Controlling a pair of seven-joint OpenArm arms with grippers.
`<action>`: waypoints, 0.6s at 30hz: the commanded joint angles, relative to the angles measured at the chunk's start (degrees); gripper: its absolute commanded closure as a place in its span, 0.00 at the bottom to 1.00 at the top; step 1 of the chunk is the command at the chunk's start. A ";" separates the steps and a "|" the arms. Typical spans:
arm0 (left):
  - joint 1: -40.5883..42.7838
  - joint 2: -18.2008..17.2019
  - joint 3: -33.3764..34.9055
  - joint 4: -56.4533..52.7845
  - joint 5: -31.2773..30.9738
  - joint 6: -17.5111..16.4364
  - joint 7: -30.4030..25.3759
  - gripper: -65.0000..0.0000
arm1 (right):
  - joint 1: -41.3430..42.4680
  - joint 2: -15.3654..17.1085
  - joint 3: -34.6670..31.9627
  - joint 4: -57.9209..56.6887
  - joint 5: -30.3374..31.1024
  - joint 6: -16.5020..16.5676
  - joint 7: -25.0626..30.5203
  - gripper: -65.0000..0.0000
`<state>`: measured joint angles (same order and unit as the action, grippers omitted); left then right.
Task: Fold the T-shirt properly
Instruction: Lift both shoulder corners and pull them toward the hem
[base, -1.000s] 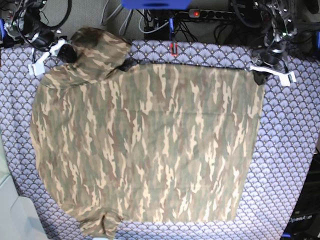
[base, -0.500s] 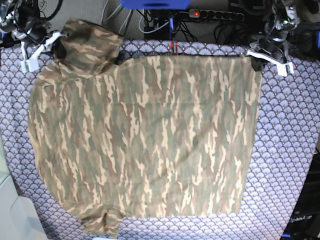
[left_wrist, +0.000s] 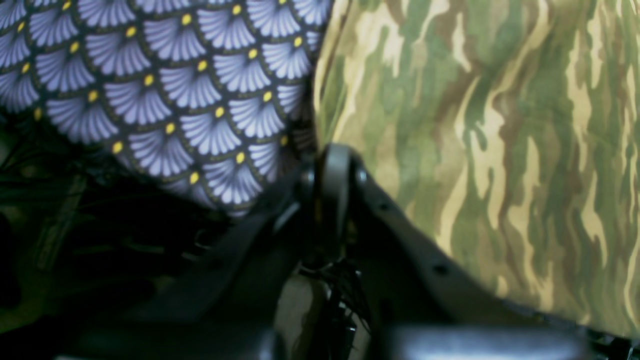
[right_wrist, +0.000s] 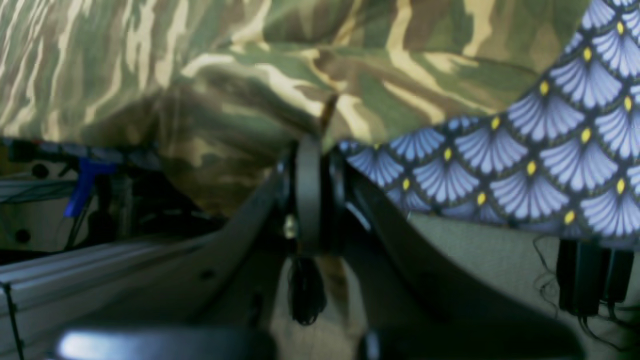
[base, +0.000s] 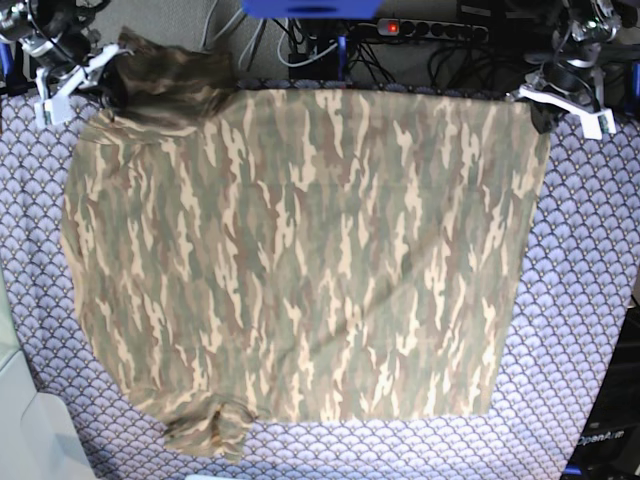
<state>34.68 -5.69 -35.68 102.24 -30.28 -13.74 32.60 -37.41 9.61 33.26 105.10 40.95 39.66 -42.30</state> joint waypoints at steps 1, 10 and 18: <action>0.09 -0.33 -0.32 1.19 -0.27 -0.11 -1.26 1.00 | -0.09 0.81 0.55 0.88 1.12 0.34 1.21 1.00; -11.42 -0.59 -0.49 0.67 0.44 0.59 9.29 1.00 | 7.74 3.10 0.55 0.44 0.94 0.34 0.33 1.00; -24.61 -0.15 -0.14 -0.65 14.15 0.59 20.89 1.00 | 19.69 4.06 0.20 0.35 -8.38 0.34 -7.06 1.00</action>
<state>10.39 -5.13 -35.62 101.12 -16.60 -13.63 54.19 -17.91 13.02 33.01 104.66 32.49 40.21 -50.39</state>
